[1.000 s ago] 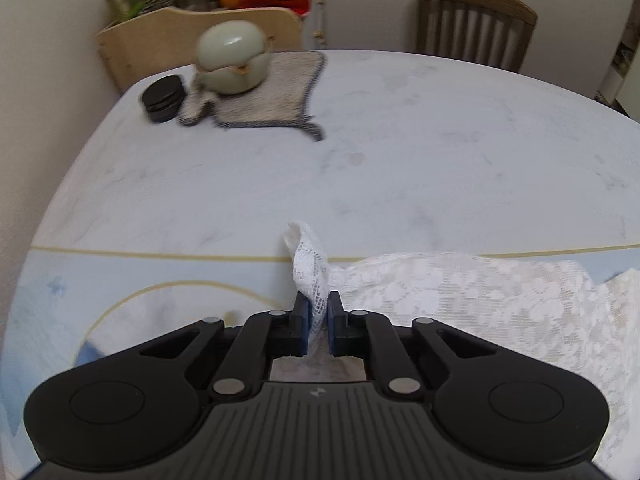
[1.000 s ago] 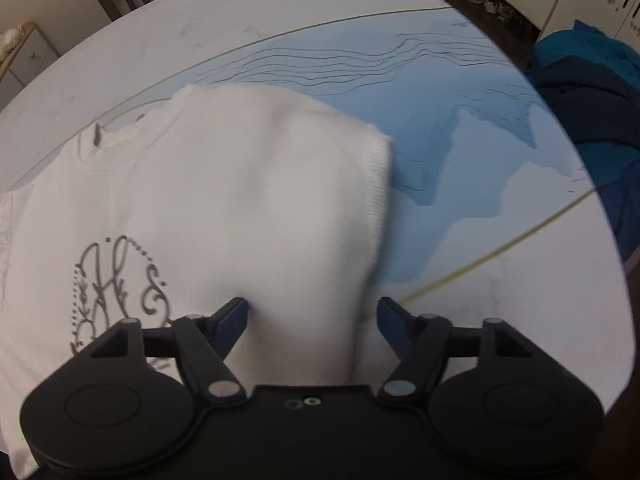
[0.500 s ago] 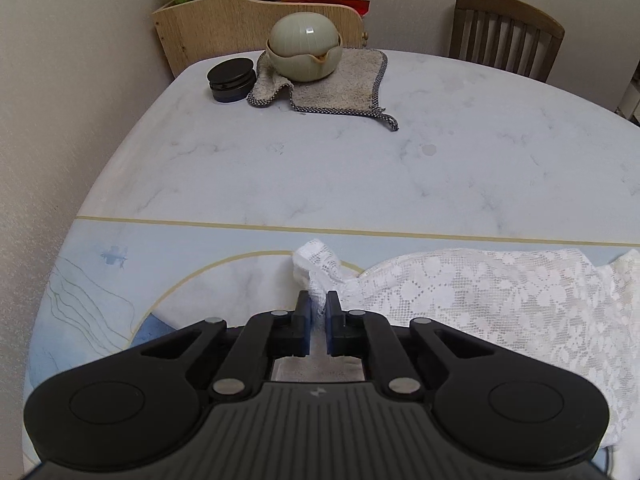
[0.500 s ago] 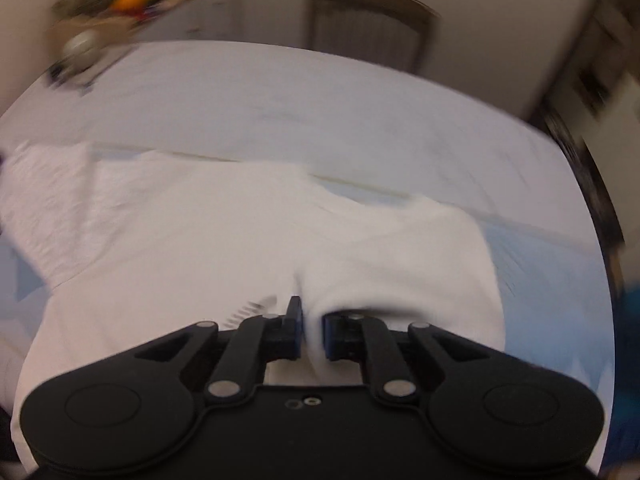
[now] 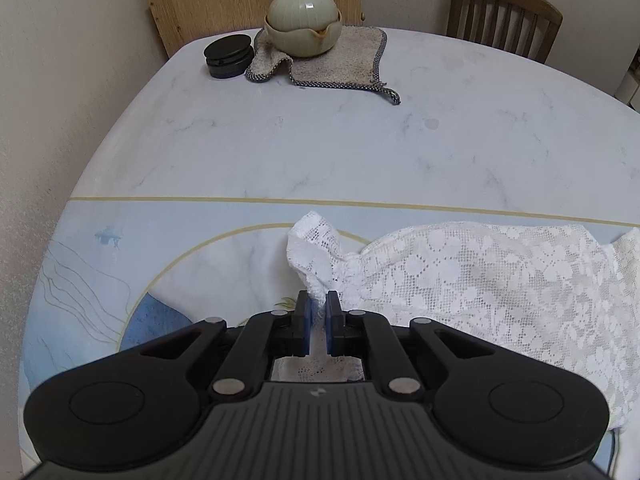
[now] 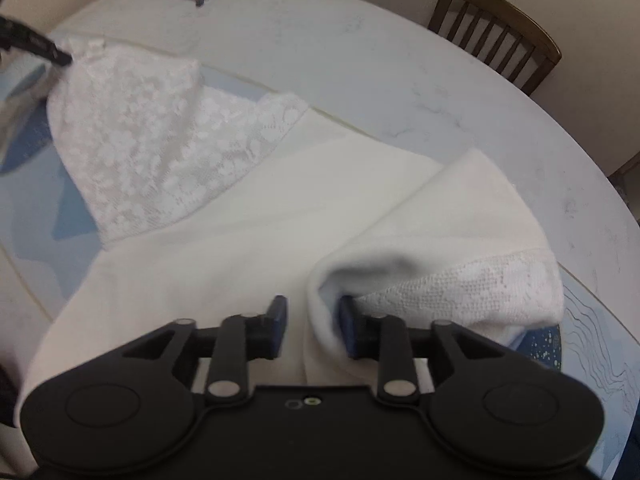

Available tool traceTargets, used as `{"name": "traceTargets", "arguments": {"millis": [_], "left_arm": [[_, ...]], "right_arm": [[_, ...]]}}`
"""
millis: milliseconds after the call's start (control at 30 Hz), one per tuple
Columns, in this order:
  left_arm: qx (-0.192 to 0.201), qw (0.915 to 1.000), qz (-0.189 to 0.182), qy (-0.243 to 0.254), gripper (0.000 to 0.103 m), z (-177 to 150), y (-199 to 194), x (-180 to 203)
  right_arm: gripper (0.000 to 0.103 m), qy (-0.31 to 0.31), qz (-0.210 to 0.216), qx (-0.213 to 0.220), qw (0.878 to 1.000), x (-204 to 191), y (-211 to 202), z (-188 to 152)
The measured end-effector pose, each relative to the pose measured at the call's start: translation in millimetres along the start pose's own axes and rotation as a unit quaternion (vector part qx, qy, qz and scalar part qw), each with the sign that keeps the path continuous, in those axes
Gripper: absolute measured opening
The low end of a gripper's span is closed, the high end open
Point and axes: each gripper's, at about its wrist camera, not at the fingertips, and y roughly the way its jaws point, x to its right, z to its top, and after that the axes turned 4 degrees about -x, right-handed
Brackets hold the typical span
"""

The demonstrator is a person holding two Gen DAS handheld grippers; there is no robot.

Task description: Fold clothes

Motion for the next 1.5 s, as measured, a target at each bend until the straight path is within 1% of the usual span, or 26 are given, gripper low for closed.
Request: {"name": "traceTargets", "arguments": {"millis": [133,200,233,333,400,433,467,500,533,567,600,633,700,767,833,900,933,1000,1033,1100,1133,1200,1267,1367,1433,1500], "left_arm": [[-0.001,1.0,0.002,0.002,0.006,0,-2,-4],[-0.003,1.0,0.008,-0.003,0.006,0,-4,-11],[-0.004,0.9999,0.013,-0.007,0.007,1,-6,-14],[-0.002,0.999,0.034,-0.031,0.012,-1,-12,-27],[0.006,0.9972,0.054,-0.051,0.017,-3,-21,-33],[0.011,0.996,0.063,-0.062,0.022,-4,-27,-35],[0.016,0.9957,0.061,-0.067,0.027,-5,-34,-33],[0.021,0.9955,0.059,-0.071,0.03,-5,-41,-32],[0.024,0.9964,0.049,-0.066,0.037,-6,-48,-23],[0.026,0.9971,0.039,-0.06,0.048,-7,-56,-14],[0.028,0.9981,0.028,-0.048,0.051,-6,-63,0],[0.028,0.9989,0.012,-0.036,0.054,-6,-67,18],[0.026,0.9994,-0.021,-0.012,0.054,-7,-74,54],[0.011,0.9981,-0.06,0.003,0.054,-9,-74,95],[-0.001,0.9965,-0.082,0.02,0.054,-19,-64,132],[-0.012,0.9969,-0.066,0.042,0.054,-27,-51,164],[-0.02,0.9977,-0.043,0.049,0.054,-31,-42,175],[-0.036,0.9981,-0.012,0.05,0.054,-37,-28,186],[-0.042,0.998,-0.008,0.047,0.054,-39,-23,188],[-0.045,0.9982,0.003,0.041,0.056,-43,-20,188],[-0.045,0.9983,0.002,0.037,0.056,-43,-20,186],[-0.049,0.9985,0.004,0.024,0.057,-42,-20,182],[-0.046,0.9988,0.013,0.014,0.06,-41,-19,180],[-0.045,0.9987,0.022,0.01,0.061,-42,-21,181],[-0.043,0.9987,0.027,0.008,0.063,-44,-22,181],[-0.044,0.9986,0.028,0.001,0.064,-45,-22,181]], "right_arm": [[0.103,0.041,0.023,0.02,0.999,42,-52,-18],[0.103,0.065,0.013,0.023,0.998,69,-68,-34],[0.103,0.078,-0.001,0.021,0.997,82,-70,-41],[0.103,0.124,-0.025,0.008,0.992,121,-57,-56],[0.103,0.134,-0.016,0.002,0.991,132,-40,-59],[0.103,0.138,-0.01,0.0,0.99,137,-31,-60],[0.103,0.142,-0.005,-0.003,0.99,141,-22,-61],[0.103,0.146,0.001,-0.005,0.989,146,-13,-61],[0.103,0.15,0.007,-0.008,0.989,151,-4,-62],[0.103,0.142,0.016,-0.011,0.99,151,4,-62],[0.103,0.134,0.023,-0.012,0.991,150,11,-61],[0.103,0.126,0.027,-0.01,0.992,149,15,-60],[0.103,0.113,0.035,-0.004,0.993,147,23,-56],[0.103,0.101,0.043,0.0,0.994,146,29,-53],[0.103,0.09,0.054,-0.002,0.994,147,34,-50],[0.103,0.084,0.07,-0.006,0.994,149,37,-48],[0.103,0.083,0.071,-0.004,0.994,150,36,-49],[0.103,0.081,0.069,0.005,0.994,154,31,-53],[0.103,0.083,0.068,0.011,0.994,157,27,-55],[0.103,0.077,0.053,0.018,0.995,165,14,-58],[0.103,0.074,0.044,0.022,0.996,170,8,-59],[0.103,0.066,0.023,0.019,0.997,185,-6,-67],[0.103,0.058,-0.01,0.01,0.998,204,-18,-78],[0.103,0.06,-0.066,-0.014,0.996,244,-31,-104],[0.103,0.071,-0.1,-0.034,0.992,272,-39,-122],[0.103,0.067,-0.145,-0.058,0.985,296,-42,-139]]}}
